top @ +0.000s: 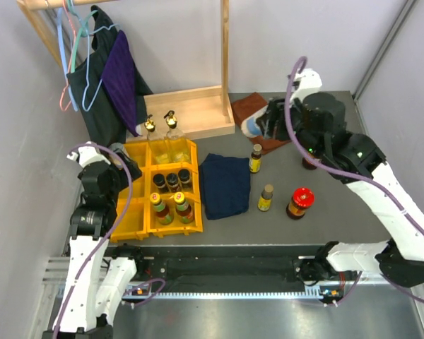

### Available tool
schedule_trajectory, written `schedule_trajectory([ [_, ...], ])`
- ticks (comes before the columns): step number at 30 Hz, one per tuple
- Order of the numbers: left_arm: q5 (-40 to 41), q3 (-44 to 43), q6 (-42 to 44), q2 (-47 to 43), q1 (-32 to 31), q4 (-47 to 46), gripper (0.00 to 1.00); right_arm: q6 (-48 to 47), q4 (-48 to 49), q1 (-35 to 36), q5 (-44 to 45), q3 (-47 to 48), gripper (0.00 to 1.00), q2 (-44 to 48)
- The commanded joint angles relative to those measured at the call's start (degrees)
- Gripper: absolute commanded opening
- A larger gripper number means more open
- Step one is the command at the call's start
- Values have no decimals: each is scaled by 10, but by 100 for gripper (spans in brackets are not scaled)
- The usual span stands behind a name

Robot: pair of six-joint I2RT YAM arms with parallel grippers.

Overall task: Organize the condiment bottles
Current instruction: Place the bottle in the storage box.

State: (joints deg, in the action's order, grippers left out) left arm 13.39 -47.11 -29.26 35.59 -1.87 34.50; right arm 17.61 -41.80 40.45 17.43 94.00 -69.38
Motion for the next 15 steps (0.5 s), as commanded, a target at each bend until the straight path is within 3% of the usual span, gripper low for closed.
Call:
schedule_trajectory([
  [1,16,-36,-12,-1,1,9,99,-55,40,79,8,49,0,-28],
  [9,52,-56,-18,-25,1,43,99,-98,86,218,18,113,0,-116],
  [15,112,-81,-41,-40,1,92,99,-122,112,265,-22,196,0,-213],
])
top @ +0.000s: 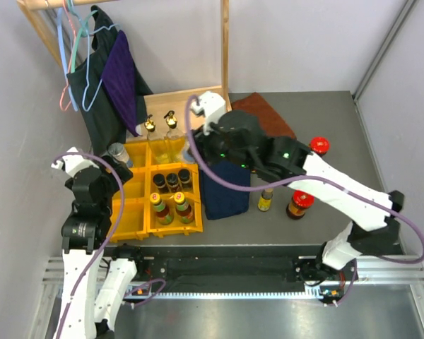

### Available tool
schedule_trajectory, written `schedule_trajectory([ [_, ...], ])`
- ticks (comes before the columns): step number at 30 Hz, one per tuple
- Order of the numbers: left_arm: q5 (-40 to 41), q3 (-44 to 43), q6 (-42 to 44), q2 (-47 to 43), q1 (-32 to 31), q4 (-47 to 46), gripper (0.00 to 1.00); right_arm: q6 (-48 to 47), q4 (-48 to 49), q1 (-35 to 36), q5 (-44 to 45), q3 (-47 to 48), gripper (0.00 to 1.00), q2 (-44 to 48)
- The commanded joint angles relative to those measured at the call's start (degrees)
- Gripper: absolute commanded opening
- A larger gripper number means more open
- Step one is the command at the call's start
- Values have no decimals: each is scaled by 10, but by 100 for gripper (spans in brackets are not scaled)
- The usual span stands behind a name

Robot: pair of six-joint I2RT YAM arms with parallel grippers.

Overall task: Organize the condiment bottles
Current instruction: Place the bottle in the storage box.

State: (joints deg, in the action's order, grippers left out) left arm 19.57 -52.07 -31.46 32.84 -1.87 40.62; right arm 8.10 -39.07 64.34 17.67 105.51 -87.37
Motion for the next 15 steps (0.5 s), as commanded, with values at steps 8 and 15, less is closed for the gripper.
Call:
schedule_trajectory([
  [8,117,-53,-25,-27,1,60,99,-28,115,31,-92,162,0,-145],
  [15,135,-66,-26,-40,1,73,99,-48,138,32,-125,254,0,-252],
])
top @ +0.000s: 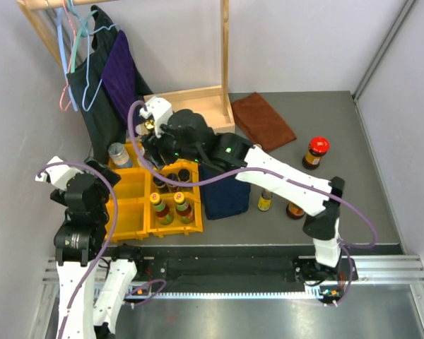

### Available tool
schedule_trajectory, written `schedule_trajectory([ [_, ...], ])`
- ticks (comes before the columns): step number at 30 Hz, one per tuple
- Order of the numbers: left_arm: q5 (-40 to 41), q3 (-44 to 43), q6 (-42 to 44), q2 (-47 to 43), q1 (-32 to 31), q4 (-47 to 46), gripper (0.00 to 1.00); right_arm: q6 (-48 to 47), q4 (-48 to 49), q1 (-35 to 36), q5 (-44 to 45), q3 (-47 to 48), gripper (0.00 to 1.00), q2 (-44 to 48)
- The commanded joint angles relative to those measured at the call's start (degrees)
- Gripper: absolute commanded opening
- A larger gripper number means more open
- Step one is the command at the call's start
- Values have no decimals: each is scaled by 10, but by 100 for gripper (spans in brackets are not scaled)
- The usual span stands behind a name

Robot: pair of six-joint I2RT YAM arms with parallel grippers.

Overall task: Organize the condiment bottles
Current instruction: Place the bottle in the storage box.

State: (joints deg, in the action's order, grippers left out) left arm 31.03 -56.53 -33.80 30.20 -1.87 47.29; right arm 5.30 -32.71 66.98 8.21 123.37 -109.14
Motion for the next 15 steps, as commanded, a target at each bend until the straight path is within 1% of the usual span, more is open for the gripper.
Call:
schedule_trajectory([
  [1,16,-22,-1,-15,1,8,99,-22,84,5,-30,86,0,-61],
  [3,11,-21,0,-20,1,7,99,-33,91,4,-29,113,0,-86],
  [7,-4,-20,3,-27,1,9,99,-50,126,5,-12,136,0,-140],
  [9,-11,-21,13,-30,1,4,99,-81,149,4,2,139,0,-165],
  [15,-11,-22,36,-43,1,-8,99,-109,164,-8,18,163,0,-222],
])
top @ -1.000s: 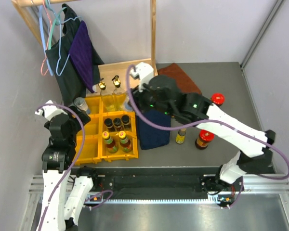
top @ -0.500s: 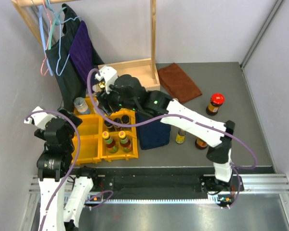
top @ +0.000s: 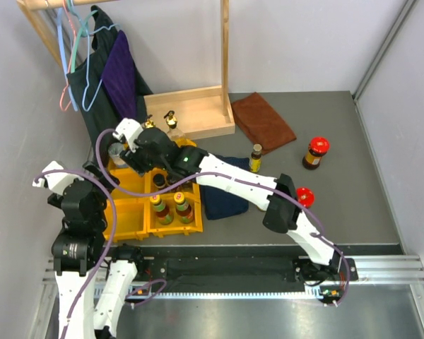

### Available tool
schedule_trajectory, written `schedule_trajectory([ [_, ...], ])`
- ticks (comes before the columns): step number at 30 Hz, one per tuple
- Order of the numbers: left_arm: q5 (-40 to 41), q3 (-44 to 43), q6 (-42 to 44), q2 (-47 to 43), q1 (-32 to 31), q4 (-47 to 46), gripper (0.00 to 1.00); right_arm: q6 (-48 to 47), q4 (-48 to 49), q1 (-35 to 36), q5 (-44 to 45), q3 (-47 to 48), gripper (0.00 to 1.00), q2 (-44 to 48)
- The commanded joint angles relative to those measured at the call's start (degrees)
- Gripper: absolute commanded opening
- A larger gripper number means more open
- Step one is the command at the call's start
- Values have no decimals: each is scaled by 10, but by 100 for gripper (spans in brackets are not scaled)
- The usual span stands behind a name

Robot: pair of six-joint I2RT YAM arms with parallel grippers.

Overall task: Organize the condiment bottles
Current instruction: Place the bottle in the storage box.

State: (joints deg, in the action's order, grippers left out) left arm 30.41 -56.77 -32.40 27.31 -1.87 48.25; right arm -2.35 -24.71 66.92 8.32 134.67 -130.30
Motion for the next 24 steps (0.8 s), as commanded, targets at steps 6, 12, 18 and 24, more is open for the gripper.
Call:
schedule_trajectory([
  [6,-11,-17,27,-16,1,-27,99,-25,106,-31,-8,48,0,-23],
  [12,-18,-17,27,-21,1,-25,99,-21,142,-49,-17,52,0,-48],
  [18,-16,-9,30,-26,1,-25,99,-13,156,-61,-33,61,0,-74],
  [24,-17,-3,33,-24,1,-26,99,-10,164,-61,-48,67,0,-99],
])
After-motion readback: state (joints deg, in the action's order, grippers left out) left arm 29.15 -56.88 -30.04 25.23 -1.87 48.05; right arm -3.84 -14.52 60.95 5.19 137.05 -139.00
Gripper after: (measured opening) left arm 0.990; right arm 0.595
